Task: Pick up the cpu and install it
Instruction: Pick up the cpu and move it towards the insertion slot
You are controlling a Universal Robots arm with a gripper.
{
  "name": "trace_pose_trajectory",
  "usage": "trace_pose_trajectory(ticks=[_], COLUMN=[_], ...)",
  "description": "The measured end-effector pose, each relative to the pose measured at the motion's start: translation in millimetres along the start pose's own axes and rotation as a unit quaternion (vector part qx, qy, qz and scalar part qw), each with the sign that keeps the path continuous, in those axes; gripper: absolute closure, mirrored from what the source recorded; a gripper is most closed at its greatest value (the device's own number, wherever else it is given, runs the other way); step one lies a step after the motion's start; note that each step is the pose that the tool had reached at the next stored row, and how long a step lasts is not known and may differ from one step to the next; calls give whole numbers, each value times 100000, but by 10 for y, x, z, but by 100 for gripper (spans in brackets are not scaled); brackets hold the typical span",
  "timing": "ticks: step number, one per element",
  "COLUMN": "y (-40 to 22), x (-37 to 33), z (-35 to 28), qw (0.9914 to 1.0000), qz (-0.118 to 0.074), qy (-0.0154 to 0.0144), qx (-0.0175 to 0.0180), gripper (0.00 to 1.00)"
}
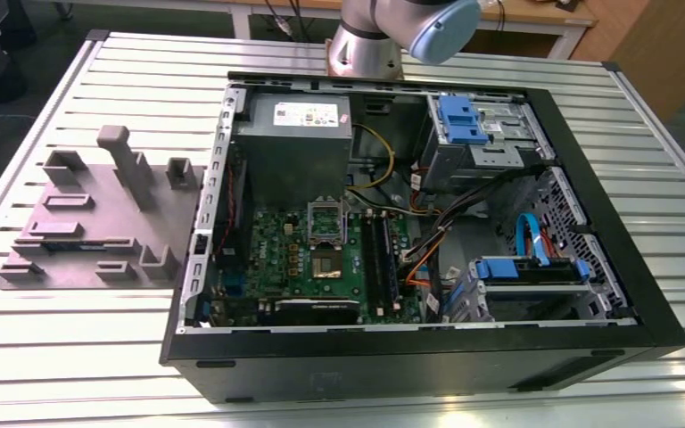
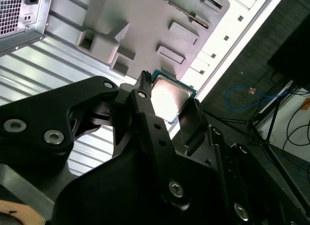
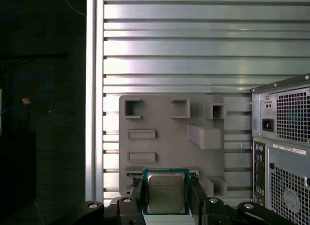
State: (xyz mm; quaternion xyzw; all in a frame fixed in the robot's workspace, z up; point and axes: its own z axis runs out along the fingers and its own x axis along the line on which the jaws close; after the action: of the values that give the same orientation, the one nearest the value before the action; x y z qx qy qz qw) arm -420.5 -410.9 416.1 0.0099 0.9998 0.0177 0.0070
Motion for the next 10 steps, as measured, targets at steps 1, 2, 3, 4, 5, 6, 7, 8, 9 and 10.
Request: trace_pose_trajectory(ticks=[1,2,3,4,5,6,7,8,9,10], y=[0,0,0,0,1,1,1,1,1,1], x=[-6,-12,-18,-25,-31,-38,-45,-51,-57,-63], z=[0,0,0,0,0,0,0,0,0,1], qw=[100000,100000,100000,100000,100000,100000,100000,100000,100000,100000], qz=[0,-1,1,-3,-1,-2,-2,0,1,0], qy=[1,3,2,2,6,1,2,3,2,-2], qx=[2,5,2,2,2,3,3,3,3,-1], gripper=[53,53,53,53,53,53,53,53,53,53])
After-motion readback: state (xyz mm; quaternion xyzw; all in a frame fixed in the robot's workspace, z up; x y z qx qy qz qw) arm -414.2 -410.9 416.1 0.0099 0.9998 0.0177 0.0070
